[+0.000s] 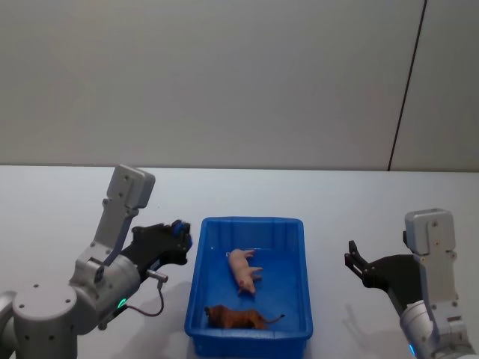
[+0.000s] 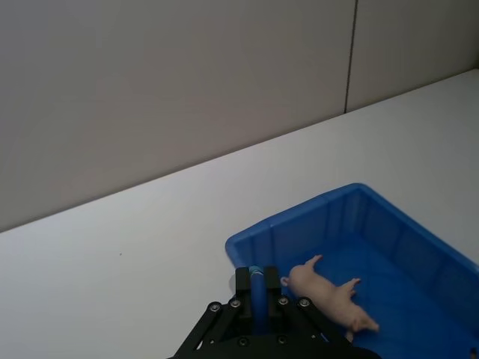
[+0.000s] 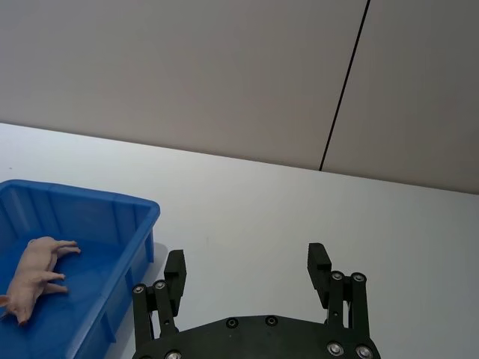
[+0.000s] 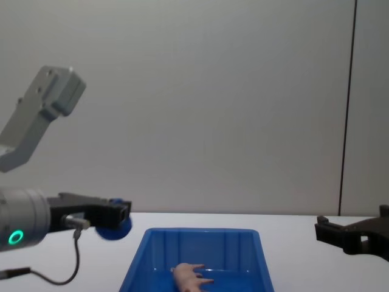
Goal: Pick up the two dolls from the table and place them into the box.
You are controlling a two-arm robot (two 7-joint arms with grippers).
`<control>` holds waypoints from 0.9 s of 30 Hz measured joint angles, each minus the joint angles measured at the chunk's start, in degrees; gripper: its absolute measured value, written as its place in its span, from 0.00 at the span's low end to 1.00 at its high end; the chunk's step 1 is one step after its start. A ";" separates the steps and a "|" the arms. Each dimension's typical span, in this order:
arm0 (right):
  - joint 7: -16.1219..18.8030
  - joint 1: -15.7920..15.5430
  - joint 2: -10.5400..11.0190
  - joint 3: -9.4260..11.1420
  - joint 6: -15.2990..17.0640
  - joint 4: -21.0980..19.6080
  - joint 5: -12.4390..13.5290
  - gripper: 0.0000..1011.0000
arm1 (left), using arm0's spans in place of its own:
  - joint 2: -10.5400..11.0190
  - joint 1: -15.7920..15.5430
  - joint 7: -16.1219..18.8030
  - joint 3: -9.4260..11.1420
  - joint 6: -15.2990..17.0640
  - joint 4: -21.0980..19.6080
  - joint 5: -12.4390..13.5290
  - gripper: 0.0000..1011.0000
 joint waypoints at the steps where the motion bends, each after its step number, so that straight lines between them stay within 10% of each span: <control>1: 0.00 0.00 0.00 0.00 0.00 0.00 0.00 0.99 | -0.06 -0.24 -1.00 0.08 -0.32 -0.25 0.28 0.09; 12: 0.00 0.00 0.00 0.00 0.00 0.00 0.00 0.99 | -0.80 -1.98 -9.22 0.86 -2.72 -0.51 1.55 0.11; 27: 0.00 0.00 0.00 0.00 0.00 0.00 0.00 0.99 | -2.52 -4.66 -20.94 2.42 -5.75 2.28 2.70 0.58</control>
